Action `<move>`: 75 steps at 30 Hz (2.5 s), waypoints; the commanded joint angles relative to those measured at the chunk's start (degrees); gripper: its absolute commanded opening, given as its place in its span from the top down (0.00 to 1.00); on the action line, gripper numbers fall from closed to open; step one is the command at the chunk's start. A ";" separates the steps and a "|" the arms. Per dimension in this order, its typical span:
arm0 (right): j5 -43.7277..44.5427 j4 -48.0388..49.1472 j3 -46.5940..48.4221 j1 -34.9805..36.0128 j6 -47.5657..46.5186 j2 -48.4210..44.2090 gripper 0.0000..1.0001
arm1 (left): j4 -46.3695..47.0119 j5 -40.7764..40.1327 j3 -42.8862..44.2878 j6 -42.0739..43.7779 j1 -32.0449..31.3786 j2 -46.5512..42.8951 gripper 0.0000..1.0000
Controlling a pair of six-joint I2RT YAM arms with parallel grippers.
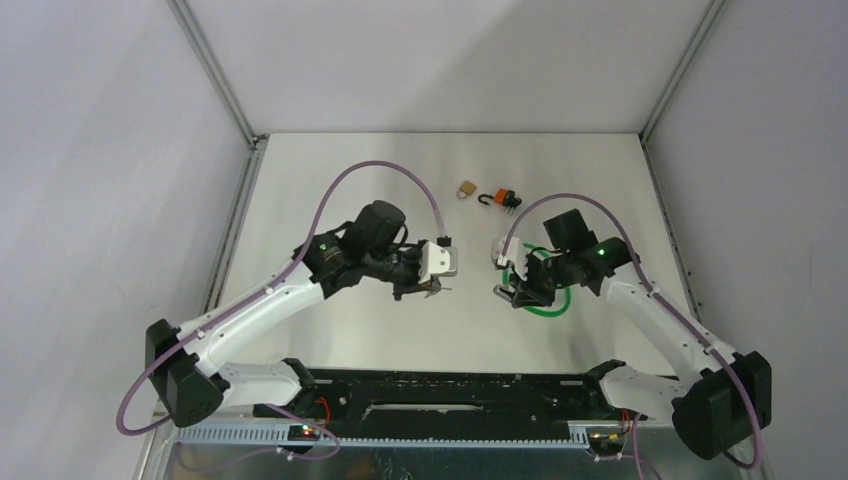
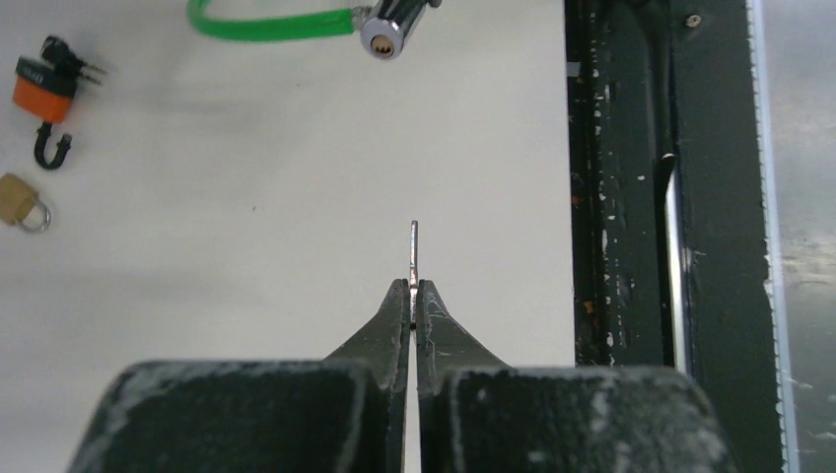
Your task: Unlock with the key
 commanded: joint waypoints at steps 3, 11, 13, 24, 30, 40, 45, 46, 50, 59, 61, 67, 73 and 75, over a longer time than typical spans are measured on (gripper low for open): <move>-13.46 -1.83 3.88 1.37 -3.37 -5.17 1.00 | -6.99 -0.06 10.09 4.76 -5.40 2.61 1.00; -14.79 3.87 -1.91 1.88 -5.90 -11.92 1.00 | -4.47 2.19 12.28 -0.16 -8.91 5.03 1.00; -13.92 6.75 -4.16 1.86 -5.62 -14.84 1.00 | -3.98 3.09 13.03 -1.98 -9.63 5.99 1.00; -15.25 7.96 -7.81 0.88 -5.76 -17.93 1.00 | -2.39 -2.85 14.43 -2.96 -13.41 8.01 1.00; -19.54 4.41 -6.27 0.35 -6.84 -14.36 1.00 | -6.64 -14.58 19.07 5.63 -18.11 9.98 1.00; -27.39 -1.37 -3.47 -2.32 -10.13 -10.23 1.00 | -10.61 -29.92 19.84 17.58 -25.74 10.92 1.00; -29.35 -3.92 -2.97 -3.86 -11.96 -9.80 1.00 | -9.98 -34.86 19.10 19.87 -27.98 11.01 1.00; -29.49 -4.35 -2.93 -4.05 -12.26 -9.61 1.00 | -9.80 -35.17 19.12 20.08 -28.29 11.15 1.00; -30.25 -5.44 -2.65 -4.84 -13.00 -9.11 1.00 | -9.23 -36.85 19.08 21.06 -29.68 11.77 1.00; -31.01 -6.49 -2.27 -5.93 -13.66 -8.26 1.00 | -8.89 -39.25 19.22 22.28 -32.39 12.37 1.00; -31.14 -6.50 -2.27 -6.20 -13.59 -8.12 1.00 | -8.90 -39.30 19.23 22.28 -32.65 12.29 1.00; -31.81 -7.57 -1.68 -6.68 -14.10 -7.06 1.00 | -8.30 -40.67 17.79 23.22 -34.26 12.21 1.00; -31.84 -7.75 -1.65 -6.80 -14.02 -6.86 1.00 | -8.20 -41.13 18.14 23.54 -34.81 12.89 1.00; -31.89 -7.72 -1.65 -6.76 -14.02 -6.76 1.00 | -8.26 -41.23 18.19 23.72 -35.00 12.98 1.00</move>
